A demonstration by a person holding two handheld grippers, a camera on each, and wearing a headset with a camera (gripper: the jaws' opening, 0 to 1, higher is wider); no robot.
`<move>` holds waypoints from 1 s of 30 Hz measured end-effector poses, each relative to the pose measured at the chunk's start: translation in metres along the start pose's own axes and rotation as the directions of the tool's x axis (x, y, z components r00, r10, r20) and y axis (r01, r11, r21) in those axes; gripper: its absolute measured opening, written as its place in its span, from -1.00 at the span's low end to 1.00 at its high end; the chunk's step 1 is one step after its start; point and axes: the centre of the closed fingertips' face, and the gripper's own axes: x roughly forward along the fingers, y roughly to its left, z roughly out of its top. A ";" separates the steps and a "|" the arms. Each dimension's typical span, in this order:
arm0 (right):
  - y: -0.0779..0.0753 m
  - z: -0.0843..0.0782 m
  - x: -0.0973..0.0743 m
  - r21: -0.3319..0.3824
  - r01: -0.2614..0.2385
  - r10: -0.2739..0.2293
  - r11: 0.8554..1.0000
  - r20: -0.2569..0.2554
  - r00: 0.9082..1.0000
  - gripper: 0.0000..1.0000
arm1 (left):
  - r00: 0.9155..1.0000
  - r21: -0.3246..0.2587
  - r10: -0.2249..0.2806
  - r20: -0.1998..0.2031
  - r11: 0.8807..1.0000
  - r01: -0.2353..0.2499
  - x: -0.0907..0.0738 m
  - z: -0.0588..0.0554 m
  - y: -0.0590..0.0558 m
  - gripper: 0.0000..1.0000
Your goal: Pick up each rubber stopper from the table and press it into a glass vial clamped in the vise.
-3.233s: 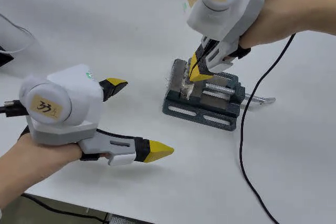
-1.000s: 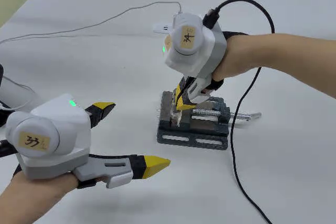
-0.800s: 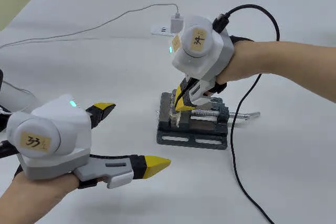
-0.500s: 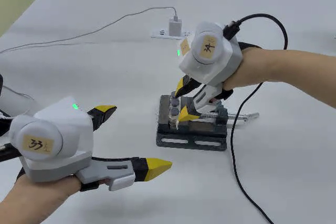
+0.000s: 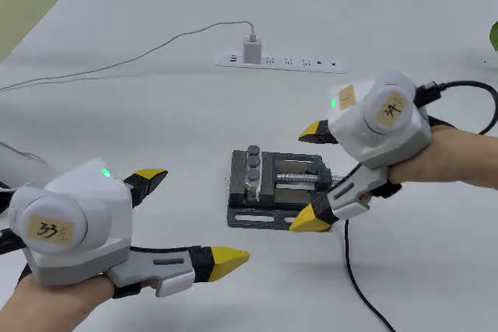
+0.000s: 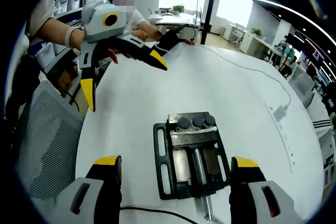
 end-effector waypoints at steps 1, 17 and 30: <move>0.000 -0.004 -0.001 0.012 0.000 0.000 1.000 0.005 1.000 0.71 | 1.000 0.000 -0.002 -0.002 1.000 0.002 0.000 -0.001 0.000 0.95; 0.026 -0.069 -0.054 0.273 0.139 -0.158 0.952 0.051 0.986 0.98 | 1.000 0.017 -0.006 -0.023 1.000 0.006 -0.007 -0.005 -0.002 0.95; 0.048 -0.106 -0.080 0.420 0.201 -0.247 0.885 0.056 0.967 0.98 | 0.999 0.014 0.001 -0.036 1.000 0.000 -0.013 -0.011 -0.004 0.96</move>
